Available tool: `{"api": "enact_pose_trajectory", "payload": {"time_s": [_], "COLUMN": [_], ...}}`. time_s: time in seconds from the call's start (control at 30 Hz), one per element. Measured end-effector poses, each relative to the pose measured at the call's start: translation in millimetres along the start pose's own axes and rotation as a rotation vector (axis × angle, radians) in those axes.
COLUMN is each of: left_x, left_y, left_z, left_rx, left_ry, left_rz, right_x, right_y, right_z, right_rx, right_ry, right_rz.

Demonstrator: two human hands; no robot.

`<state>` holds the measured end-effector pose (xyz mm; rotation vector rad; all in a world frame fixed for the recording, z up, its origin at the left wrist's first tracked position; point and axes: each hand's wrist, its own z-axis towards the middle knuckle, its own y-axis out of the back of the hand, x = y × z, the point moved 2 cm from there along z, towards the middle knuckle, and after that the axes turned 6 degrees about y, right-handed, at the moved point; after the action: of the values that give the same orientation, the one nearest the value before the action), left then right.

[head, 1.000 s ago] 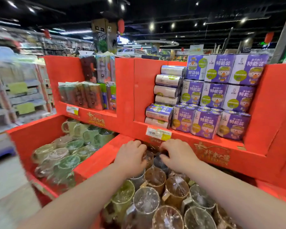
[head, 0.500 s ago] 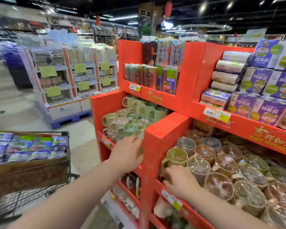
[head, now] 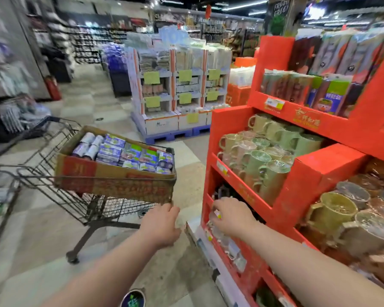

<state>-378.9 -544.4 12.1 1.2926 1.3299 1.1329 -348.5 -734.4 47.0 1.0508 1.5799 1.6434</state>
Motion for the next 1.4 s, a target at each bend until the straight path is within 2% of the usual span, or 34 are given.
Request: {"api": "enact_pose_trajectory", "payload": {"time_s": [0.2,0.37,0.73,1.07,1.23,1.4], "left_x": [50,80,124,180,233,297], "left_y": [-23,-29,2,52,68,64], "left_z": [-11,13,115,193,238,278], "left_rx": [0.086,0.133,0.067,-0.046,-0.095,-0.060], "left_ry": [0.124,0.203,0.358,0.404,0.365,0.303], "left_rz": [-0.030,-0.017,-0.017,-0.060,-0.066,-0.041], "right_x": [50,66,50,55,69,100], "right_y": [19,21,-22,-67,-85,-81], "right_z": [69,132,252,314,352,414], "right_rx": [-0.007,-0.017,0.132,0.297,0.358,0.345], "right_ry": [0.136,0.223,0.347,0.381,0.351,0.279], "right_rz": [0.033,0.033,0.007,-0.020,-0.040,-0.024]}}
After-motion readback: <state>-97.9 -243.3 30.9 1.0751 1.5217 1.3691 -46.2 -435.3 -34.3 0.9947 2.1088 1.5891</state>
